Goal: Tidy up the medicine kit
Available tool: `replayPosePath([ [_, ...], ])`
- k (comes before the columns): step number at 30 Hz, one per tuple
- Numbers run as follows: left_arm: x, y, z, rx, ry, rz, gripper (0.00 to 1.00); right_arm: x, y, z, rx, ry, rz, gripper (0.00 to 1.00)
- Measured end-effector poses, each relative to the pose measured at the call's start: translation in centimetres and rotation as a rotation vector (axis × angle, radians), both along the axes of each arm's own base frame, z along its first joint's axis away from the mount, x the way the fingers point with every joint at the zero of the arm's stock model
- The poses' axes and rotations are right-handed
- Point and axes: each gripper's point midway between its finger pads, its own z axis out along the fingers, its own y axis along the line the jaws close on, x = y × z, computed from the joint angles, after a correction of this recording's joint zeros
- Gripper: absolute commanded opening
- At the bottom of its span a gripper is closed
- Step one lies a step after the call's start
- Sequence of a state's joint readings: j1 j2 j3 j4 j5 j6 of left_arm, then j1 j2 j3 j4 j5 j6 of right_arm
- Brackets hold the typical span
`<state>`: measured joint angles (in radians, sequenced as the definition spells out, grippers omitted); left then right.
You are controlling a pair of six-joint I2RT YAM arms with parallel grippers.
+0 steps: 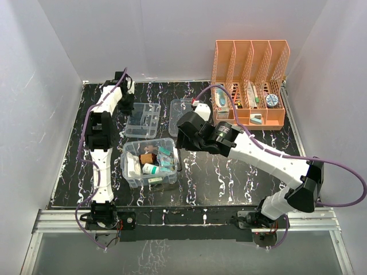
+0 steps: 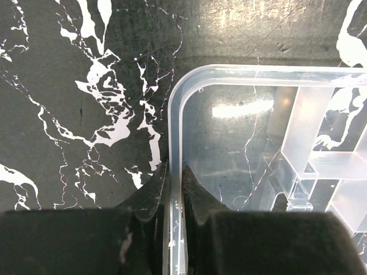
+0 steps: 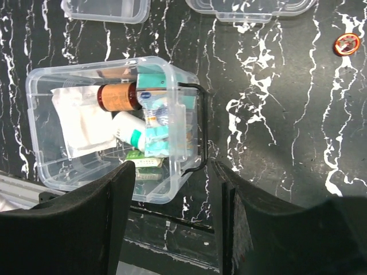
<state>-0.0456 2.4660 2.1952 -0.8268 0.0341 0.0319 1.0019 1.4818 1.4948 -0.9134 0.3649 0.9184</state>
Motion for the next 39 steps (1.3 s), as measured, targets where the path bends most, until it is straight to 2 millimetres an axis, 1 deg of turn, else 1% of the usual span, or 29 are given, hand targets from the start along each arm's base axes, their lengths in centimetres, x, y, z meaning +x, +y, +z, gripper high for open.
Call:
replayPosePath([
  [4,-0.2,-0.4,0.2,-0.018,0.01,-0.01,0.0,0.2,-1.1,-0.8,-0.022,0.006,-0.021,0.52],
  [6,-0.2,-0.7,0.8,-0.029,0.009,-0.02,0.0,0.2,-1.5,-1.2,-0.032,0.009,-0.03,0.52],
  [9,1.1,-1.2,3.9,-0.048,-0.053,-0.046,0.0,0.1,-2.4,-2.1,-0.056,0.013,-0.044,0.52],
  [12,3.3,-2.1,8.7,-0.052,-0.191,-0.104,0.0,0.0,-3.5,-2.3,-0.056,0.012,-0.075,0.52],
  [14,3.5,-3.2,11.6,-0.036,-0.256,-0.16,0.0,0.0,-4.4,-2.0,-0.043,0.003,-0.106,0.52],
  [16,2.9,-5.5,14.8,-0.025,-0.318,-0.237,0.0,0.0,-5.3,-1.7,-0.027,-0.006,-0.137,0.52],
  [17,2.5,-6.7,15.9,-0.026,-0.341,-0.268,0.0,0.0,-5.8,-1.5,-0.019,-0.012,-0.153,0.52],
  [19,1.5,-9.8,18.8,-0.048,-0.395,-0.34,0.0,0.0,-6.7,-1.2,-0.006,-0.021,-0.188,0.52],
  [22,0.1,-14.2,21.7,-0.106,-0.452,-0.441,0.0,-0.1,-8.2,-1.0,0.003,-0.033,-0.25,0.52],
  [24,-0.6,-16.1,22.7,-0.138,-0.471,-0.489,0.0,-0.4,-9.5,-1.0,0.0,-0.038,-0.3,0.52],
  [26,-1.7,-17.4,23.1,-0.158,-0.465,-0.538,0.0,-0.8,-11.1,-0.9,-0.003,-0.043,-0.363,0.55],
  [29,-3.5,-19.2,23.4,-0.176,-0.449,-0.606,0.0,-1.3,-14.0,-0.3,0.002,-0.07,-0.477,0.58],
  [32,-6.1,-21.9,23.8,-0.197,-0.429,-0.698,0.0,-1.7,-16.8,1.0,0.024,-0.122,-0.589,0.57],
  [35,-9.3,-25.6,24.0,-0.231,-0.404,-0.813,0.0,-2.1,-19.7,2.0,0.023,-0.174,-0.684,0.56],
  [39,-13.8,-29.7,23.3,-0.259,-0.348,-0.961,0.0,-2.1,-22.1,2.9,0.017,-0.228,-0.761,0.56],
])
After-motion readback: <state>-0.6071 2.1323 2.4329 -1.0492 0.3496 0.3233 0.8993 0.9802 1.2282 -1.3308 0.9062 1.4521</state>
